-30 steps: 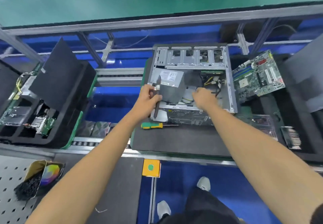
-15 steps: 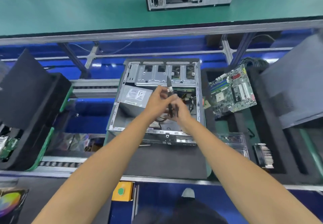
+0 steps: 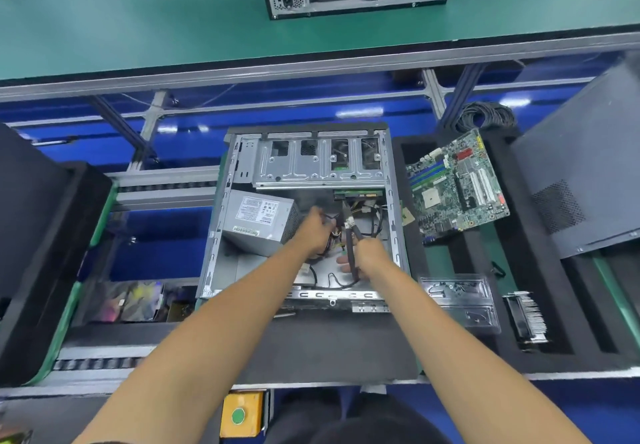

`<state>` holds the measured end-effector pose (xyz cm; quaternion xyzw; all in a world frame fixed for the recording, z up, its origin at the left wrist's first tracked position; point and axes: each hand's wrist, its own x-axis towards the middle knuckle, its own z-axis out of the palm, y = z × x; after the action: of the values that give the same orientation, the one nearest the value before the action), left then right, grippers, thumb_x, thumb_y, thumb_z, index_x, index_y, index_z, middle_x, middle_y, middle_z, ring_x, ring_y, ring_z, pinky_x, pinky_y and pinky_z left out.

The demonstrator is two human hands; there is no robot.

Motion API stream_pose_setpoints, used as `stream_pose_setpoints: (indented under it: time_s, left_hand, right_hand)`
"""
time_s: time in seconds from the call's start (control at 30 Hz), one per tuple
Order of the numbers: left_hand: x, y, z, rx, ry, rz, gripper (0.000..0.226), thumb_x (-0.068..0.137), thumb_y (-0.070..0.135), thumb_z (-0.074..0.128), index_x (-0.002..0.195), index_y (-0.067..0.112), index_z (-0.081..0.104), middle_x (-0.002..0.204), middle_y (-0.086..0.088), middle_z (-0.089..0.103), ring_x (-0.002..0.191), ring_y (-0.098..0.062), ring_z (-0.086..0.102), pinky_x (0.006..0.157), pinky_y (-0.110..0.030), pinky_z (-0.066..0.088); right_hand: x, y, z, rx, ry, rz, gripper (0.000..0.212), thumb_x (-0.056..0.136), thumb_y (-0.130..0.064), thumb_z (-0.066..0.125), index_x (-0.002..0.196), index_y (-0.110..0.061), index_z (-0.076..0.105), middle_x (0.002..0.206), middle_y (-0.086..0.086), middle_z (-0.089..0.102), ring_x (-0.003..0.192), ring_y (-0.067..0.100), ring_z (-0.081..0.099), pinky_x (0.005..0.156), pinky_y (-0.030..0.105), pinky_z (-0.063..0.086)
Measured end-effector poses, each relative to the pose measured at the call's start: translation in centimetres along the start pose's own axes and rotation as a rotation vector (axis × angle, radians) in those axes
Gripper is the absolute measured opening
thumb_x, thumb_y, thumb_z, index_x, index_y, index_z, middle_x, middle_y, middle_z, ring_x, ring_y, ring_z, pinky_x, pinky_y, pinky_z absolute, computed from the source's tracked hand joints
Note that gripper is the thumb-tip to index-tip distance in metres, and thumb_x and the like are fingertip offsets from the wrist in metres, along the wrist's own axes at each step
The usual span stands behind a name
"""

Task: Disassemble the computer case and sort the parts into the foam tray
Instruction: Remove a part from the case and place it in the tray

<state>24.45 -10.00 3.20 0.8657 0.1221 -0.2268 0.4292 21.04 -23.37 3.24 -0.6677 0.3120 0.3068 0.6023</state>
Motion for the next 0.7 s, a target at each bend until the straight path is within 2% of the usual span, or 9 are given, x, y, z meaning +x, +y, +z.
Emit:
stream_pose_setpoints:
  time_s: [0.07,0.13,0.2,0.27,0.3,0.4,0.47,0.57,0.7]
  left_hand:
    - [0.5,-0.3,0.3,-0.123,-0.034,-0.018,0.049,0.103,0.023,0.061,0.140,0.000,0.039,0.122,-0.018,0.062,0.108,-0.028,0.061,0.095,-0.039,0.049]
    - [1.1,-1.1,0.9,-0.194,-0.032,-0.032,0.041,0.100,0.011,0.064,0.134,-0.003,0.045,0.107,-0.018,0.066,0.094,-0.024,0.061,0.084,-0.036,0.052]
    - [1.6,-1.6,1.3,-0.201,0.020,-0.039,0.029,0.102,0.003,0.058,0.129,-0.003,0.050,0.095,-0.013,0.064,0.085,-0.023,0.060,0.068,-0.030,0.049]
    - [2.0,-1.6,1.5,-0.248,0.054,-0.060,0.022,0.104,0.000,0.050,0.126,-0.002,0.050,0.100,-0.019,0.063,0.089,-0.029,0.063,0.073,-0.036,0.052]
    - [2.1,-1.6,1.5,-0.284,0.064,-0.071,0.017,0.105,0.000,0.047,0.122,-0.001,0.050,0.101,-0.021,0.063,0.089,-0.031,0.065,0.075,-0.039,0.054]
    - [2.0,-1.3,1.4,-0.360,0.096,-0.108,0.008,0.105,0.002,0.047,0.111,0.007,0.051,0.089,-0.009,0.060,0.071,-0.021,0.061,0.056,-0.027,0.047]
    - [2.3,-1.6,1.5,-0.355,0.096,-0.120,0.012,0.105,0.004,0.051,0.115,0.003,0.056,0.092,-0.010,0.060,0.072,-0.020,0.054,0.062,-0.027,0.041]
    - [2.6,-2.1,1.7,-0.362,0.079,-0.147,0.017,0.103,0.005,0.054,0.118,-0.003,0.056,0.100,-0.015,0.060,0.090,-0.023,0.053,0.078,-0.031,0.040]
    - [2.8,-2.1,1.6,-0.374,0.059,-0.153,0.009,0.104,0.007,0.051,0.098,0.008,0.058,0.094,-0.011,0.061,0.087,-0.023,0.054,0.081,-0.033,0.043]
  right_hand:
    - [-0.3,0.1,0.0,-0.028,-0.016,0.068,0.031,0.101,-0.009,0.029,0.091,-0.014,0.057,0.073,0.016,0.074,0.051,0.025,0.069,0.034,0.018,0.041]
    - [-0.5,0.2,-0.1,-0.037,-0.037,0.122,0.030,0.102,-0.013,0.029,0.096,-0.015,0.058,0.081,0.016,0.075,0.053,0.023,0.072,0.037,0.018,0.042]
    - [-0.2,0.2,-0.1,0.000,-0.047,0.153,0.031,0.101,-0.016,0.031,0.101,-0.014,0.062,0.091,0.015,0.076,0.064,0.024,0.074,0.054,0.028,0.057]
    - [0.1,0.3,-0.2,0.033,-0.032,0.175,0.031,0.100,-0.014,0.034,0.106,-0.006,0.063,0.099,0.019,0.075,0.075,0.030,0.072,0.076,0.047,0.063]
    - [0.1,0.2,-0.2,0.040,-0.034,0.184,0.031,0.100,-0.013,0.034,0.108,-0.005,0.063,0.101,0.020,0.074,0.077,0.031,0.071,0.077,0.050,0.063]
    - [-0.4,0.0,-0.1,0.040,-0.071,0.191,0.033,0.101,-0.010,0.028,0.109,-0.006,0.059,0.103,0.021,0.073,0.073,0.031,0.074,0.060,0.042,0.062]
    - [-0.9,-0.2,-0.1,0.040,-0.092,0.189,0.036,0.100,-0.005,0.025,0.110,-0.004,0.059,0.100,0.022,0.074,0.074,0.032,0.076,0.059,0.041,0.061]
    - [-1.5,-0.5,0.0,0.040,-0.110,0.189,0.036,0.098,-0.003,0.022,0.107,-0.006,0.057,0.096,0.023,0.075,0.080,0.034,0.076,0.063,0.043,0.062]
    - [-2.0,-0.7,-0.1,0.028,-0.127,0.168,0.041,0.096,0.000,0.018,0.108,-0.008,0.055,0.098,0.024,0.073,0.078,0.033,0.075,0.061,0.044,0.062]
